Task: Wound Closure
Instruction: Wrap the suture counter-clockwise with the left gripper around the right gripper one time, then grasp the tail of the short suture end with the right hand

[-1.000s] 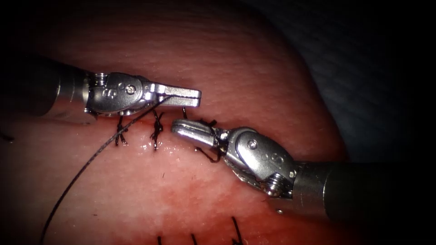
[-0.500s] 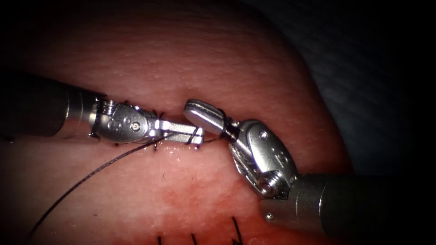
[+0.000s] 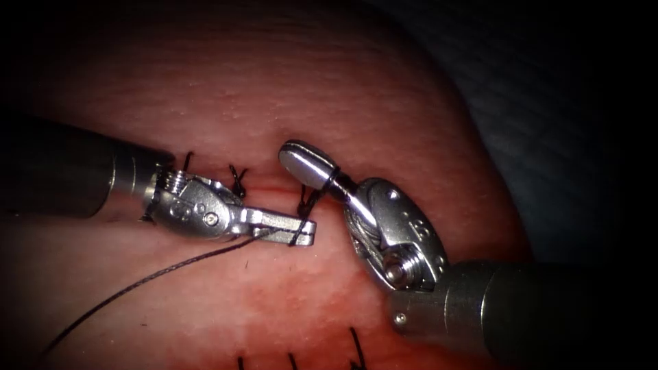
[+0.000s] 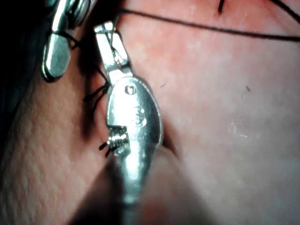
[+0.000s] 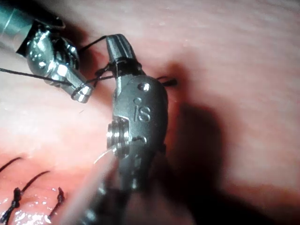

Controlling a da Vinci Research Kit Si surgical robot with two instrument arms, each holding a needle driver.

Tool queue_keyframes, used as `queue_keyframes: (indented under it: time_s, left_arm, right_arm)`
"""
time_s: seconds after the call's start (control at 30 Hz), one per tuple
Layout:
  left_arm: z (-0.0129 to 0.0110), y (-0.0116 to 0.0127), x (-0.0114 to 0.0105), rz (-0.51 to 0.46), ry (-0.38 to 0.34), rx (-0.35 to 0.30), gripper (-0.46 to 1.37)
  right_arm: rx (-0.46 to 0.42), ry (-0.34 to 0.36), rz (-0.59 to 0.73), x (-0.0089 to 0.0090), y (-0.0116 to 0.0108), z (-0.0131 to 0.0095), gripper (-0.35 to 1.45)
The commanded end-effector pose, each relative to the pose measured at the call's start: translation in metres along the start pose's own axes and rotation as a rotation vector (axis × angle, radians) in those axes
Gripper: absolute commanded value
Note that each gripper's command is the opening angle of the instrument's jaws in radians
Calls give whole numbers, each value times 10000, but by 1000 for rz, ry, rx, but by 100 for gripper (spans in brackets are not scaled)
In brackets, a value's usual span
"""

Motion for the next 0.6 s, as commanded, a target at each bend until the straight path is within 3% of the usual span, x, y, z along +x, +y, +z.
queue_keyframes:
  time_s: [0.03,0.17,0.2,0.23,0.27,0.3,0.33,0.6]
  left_arm:
    - [-2,1,2,3,-10,5,-35]
    - [-10,11,3,13,-30,8,-35]
    - [-12,13,3,14,-32,7,-35]
    - [-14,17,3,16,-32,9,-35]
    - [-15,18,2,17,-35,6,-35]
    - [-15,19,2,18,-38,4,-35]
    - [-15,19,2,19,-42,3,-35]
    - [-10,15,-4,22,-52,0,-35]
  right_arm:
    - [-23,-20,-4,-2,3,1,-35]
    - [-115,-61,-43,-19,17,-3,-35]
    - [-133,-58,-42,-21,20,-4,-24]
    - [-160,-47,2,-24,23,-6,26]
    - [-169,-43,15,-25,23,-7,47]
    - [-185,-36,31,-26,24,-7,90]
    - [-202,-27,57,-27,23,-8,99]
    - [-237,-88,169,-30,-1,-20,116]
